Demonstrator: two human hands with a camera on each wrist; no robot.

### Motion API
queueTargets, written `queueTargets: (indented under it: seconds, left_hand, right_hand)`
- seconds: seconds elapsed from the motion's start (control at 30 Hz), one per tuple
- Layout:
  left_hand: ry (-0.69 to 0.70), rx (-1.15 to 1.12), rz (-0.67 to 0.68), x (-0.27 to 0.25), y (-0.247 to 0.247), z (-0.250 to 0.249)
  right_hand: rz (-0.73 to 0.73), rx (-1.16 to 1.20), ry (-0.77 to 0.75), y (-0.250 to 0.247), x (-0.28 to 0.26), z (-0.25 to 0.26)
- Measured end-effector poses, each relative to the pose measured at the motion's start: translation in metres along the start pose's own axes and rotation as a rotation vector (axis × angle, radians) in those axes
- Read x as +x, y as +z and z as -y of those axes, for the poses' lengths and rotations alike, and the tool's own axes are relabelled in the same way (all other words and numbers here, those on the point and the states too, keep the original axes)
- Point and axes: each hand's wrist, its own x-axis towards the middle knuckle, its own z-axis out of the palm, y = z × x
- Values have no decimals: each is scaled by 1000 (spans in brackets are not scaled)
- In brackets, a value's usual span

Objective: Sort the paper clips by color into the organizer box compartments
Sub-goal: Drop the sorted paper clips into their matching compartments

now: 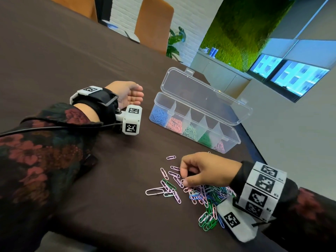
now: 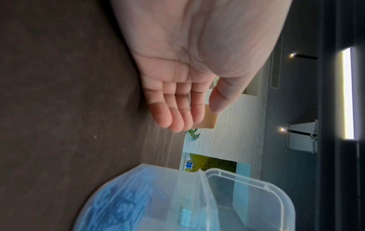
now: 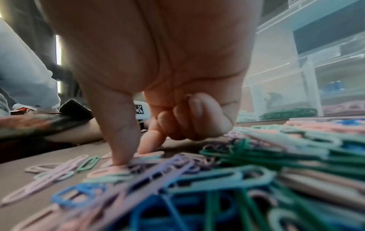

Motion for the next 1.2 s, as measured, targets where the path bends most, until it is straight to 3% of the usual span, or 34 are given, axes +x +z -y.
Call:
queueTargets:
  seconds: [0.1,0.17,0.33,0.43,0.5,0.63,0.7,0.87,1.07,1.2]
  left_hand:
    - [-1,-1,0,0,0,0]
    - [-4,-3,1,0,0,0]
    - [-7,-15,3,0,0,0]
    - [-7,-14,5,0,0,0]
    - [-6,-12,5,0,0,0]
    - [1,-9,4,0,0,0]
    - [5,-7,3,-1,0,0]
    - [3,-18,3,0,-1,0]
    - [-1,-21,6,-1,0,-1]
    - [5,-22,4,-2,0,-1]
  right_hand:
    - [18,-70,11,-3,-1,3]
    - [-7,16,23,-4,-1,0]
    - [-185,1005,57,-10,7,-5]
    - [-201,1217,88,-9,11,8]
    - [-166,1118,113,-5,13,19]
    - [-93,267,115,3,17,39]
    - [-55,21,91,6,21,46]
    - [-51,-49,57,6,28,53]
    - [-169,251,66,0,24,36]
    - [-163,34,18,3,20,41]
